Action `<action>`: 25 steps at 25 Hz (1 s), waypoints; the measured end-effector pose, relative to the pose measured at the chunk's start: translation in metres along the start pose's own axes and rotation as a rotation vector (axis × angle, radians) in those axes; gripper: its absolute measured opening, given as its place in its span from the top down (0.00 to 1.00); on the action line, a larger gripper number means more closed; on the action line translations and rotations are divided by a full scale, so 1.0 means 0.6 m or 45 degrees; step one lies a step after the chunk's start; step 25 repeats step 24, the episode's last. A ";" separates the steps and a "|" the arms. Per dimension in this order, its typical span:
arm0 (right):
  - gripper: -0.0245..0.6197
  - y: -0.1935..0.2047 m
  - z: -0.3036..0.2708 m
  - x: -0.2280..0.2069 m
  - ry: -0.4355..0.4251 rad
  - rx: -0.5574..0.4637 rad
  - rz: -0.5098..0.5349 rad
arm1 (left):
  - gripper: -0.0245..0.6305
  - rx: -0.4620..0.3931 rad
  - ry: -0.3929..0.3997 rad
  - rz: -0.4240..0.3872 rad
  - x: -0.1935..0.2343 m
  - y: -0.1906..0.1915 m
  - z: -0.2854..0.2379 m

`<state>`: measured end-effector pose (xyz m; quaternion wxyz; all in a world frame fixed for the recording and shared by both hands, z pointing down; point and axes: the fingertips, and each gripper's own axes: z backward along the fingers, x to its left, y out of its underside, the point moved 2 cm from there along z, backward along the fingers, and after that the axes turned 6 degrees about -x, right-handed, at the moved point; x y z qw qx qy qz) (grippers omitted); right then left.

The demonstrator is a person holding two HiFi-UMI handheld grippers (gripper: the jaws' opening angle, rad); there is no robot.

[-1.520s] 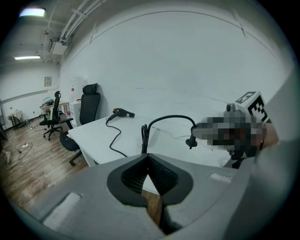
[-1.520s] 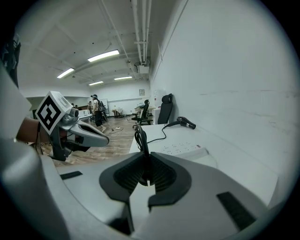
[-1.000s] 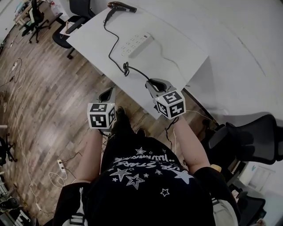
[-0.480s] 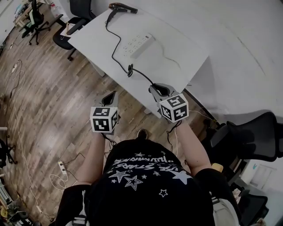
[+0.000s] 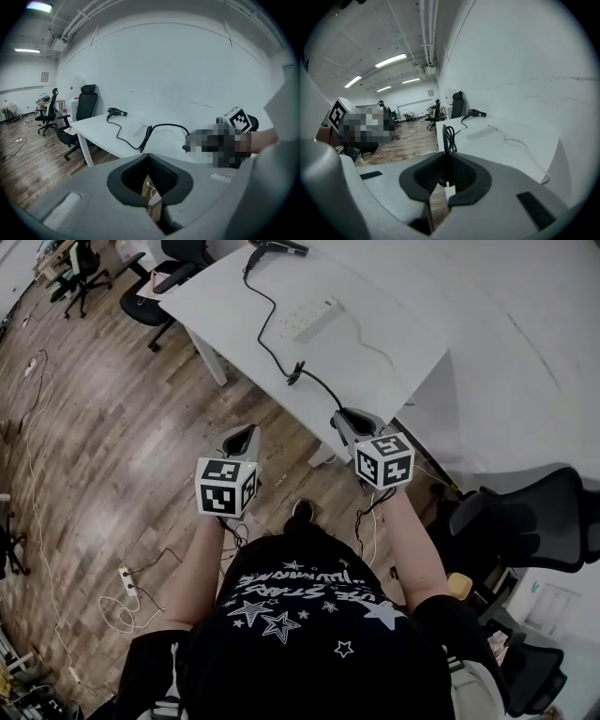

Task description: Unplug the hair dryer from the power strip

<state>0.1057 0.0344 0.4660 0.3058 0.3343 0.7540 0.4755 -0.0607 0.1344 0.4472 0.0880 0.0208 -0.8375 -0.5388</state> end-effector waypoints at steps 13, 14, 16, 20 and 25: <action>0.88 0.038 0.060 0.069 0.063 0.012 -0.008 | 0.95 -0.017 0.049 0.025 -0.022 0.046 0.093; 0.88 0.041 0.065 0.072 0.068 0.015 -0.009 | 0.95 -0.018 0.053 0.027 -0.024 0.049 0.099; 0.88 0.045 0.072 0.079 0.078 0.019 -0.006 | 0.95 -0.023 0.061 0.029 -0.026 0.053 0.112; 0.88 0.053 0.081 0.101 0.089 0.028 0.006 | 0.95 -0.029 0.068 0.024 -0.022 0.061 0.137; 0.88 0.071 0.094 0.129 0.084 0.047 0.003 | 0.95 -0.013 0.073 0.028 -0.025 0.078 0.166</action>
